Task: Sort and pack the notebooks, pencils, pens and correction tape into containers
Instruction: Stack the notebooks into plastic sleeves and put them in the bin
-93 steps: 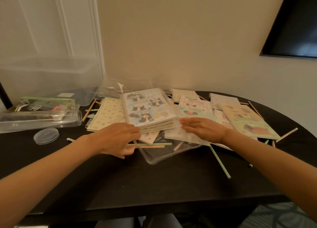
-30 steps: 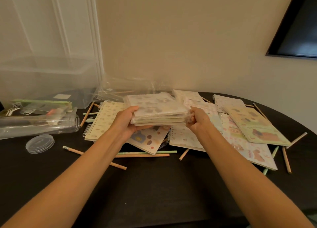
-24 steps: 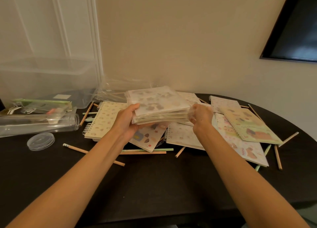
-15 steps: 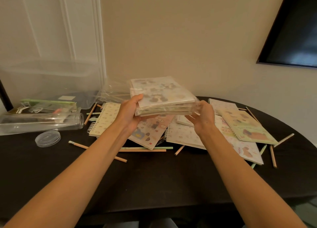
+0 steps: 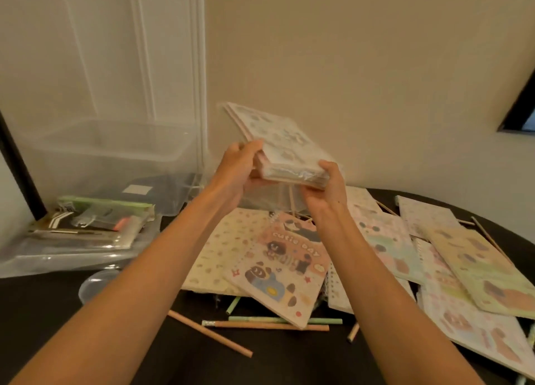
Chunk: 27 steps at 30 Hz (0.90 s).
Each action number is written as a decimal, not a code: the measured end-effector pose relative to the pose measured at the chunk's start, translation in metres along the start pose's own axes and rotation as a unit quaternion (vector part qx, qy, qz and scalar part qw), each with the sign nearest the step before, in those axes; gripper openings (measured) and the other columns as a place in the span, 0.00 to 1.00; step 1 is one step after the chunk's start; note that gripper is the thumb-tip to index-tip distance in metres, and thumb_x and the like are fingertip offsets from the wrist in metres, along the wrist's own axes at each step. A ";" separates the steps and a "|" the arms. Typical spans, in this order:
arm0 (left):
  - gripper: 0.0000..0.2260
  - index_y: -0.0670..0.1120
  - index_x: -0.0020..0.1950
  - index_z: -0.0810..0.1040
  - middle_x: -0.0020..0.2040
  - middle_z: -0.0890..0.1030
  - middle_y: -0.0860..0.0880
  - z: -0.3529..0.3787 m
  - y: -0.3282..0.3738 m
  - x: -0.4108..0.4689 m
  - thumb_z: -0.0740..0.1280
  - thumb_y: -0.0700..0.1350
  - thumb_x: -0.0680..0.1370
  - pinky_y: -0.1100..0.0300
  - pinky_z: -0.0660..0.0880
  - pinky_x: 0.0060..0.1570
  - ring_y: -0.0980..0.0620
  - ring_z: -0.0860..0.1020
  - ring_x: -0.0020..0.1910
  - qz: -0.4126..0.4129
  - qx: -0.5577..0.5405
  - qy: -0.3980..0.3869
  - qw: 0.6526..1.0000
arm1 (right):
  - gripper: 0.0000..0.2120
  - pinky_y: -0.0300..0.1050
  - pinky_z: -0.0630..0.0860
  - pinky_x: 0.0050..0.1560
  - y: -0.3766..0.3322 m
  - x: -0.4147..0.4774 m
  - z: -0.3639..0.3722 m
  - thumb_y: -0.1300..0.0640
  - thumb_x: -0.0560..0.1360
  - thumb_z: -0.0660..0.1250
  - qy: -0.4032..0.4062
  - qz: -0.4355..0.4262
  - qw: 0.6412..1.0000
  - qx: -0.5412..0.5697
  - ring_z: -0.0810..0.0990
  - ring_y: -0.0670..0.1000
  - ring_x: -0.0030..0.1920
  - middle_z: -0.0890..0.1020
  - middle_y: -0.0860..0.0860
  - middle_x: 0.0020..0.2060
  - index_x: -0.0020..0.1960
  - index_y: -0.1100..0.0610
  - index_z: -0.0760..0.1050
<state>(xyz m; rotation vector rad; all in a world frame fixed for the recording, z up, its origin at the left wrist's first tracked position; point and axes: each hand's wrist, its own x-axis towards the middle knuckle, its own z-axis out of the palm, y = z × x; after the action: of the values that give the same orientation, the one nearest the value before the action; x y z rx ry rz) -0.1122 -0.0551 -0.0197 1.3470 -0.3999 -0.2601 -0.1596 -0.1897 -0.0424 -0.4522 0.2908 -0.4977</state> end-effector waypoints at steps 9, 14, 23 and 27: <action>0.10 0.37 0.45 0.76 0.45 0.81 0.40 -0.048 0.067 0.057 0.59 0.40 0.81 0.55 0.81 0.42 0.43 0.81 0.45 -0.157 0.078 -0.031 0.984 | 0.06 0.46 0.75 0.41 -0.008 0.045 0.079 0.68 0.72 0.62 0.032 0.010 0.995 -0.093 0.76 0.52 0.39 0.77 0.53 0.39 0.39 0.58 0.72; 0.33 0.48 0.76 0.49 0.74 0.56 0.40 -0.087 0.104 0.098 0.65 0.47 0.77 0.47 0.69 0.63 0.40 0.61 0.71 -0.085 0.387 0.077 0.915 | 0.04 0.45 0.78 0.34 -0.003 0.056 0.141 0.68 0.73 0.63 0.024 0.051 0.981 -0.185 0.77 0.53 0.41 0.77 0.56 0.43 0.47 0.61 0.72; 0.29 0.43 0.76 0.53 0.76 0.56 0.44 -0.194 0.154 0.127 0.62 0.40 0.78 0.58 0.52 0.72 0.47 0.56 0.75 0.204 0.756 -0.280 0.556 | 0.10 0.51 0.77 0.47 0.062 0.110 0.215 0.66 0.72 0.64 -0.007 0.162 0.952 -0.260 0.78 0.57 0.47 0.79 0.59 0.50 0.53 0.63 0.74; 0.36 0.41 0.76 0.39 0.77 0.41 0.44 -0.232 0.147 0.148 0.60 0.45 0.78 0.66 0.36 0.68 0.52 0.42 0.76 0.126 0.786 -0.348 0.495 | 0.15 0.55 0.77 0.50 0.108 0.135 0.223 0.67 0.71 0.66 0.011 0.200 0.932 -0.302 0.77 0.59 0.51 0.78 0.60 0.51 0.57 0.63 0.71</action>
<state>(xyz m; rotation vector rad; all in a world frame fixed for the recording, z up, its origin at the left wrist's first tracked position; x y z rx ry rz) 0.1135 0.1218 0.1036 2.9287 -1.8432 -0.1206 0.0790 -0.0983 0.0764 -0.9630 0.5482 0.0018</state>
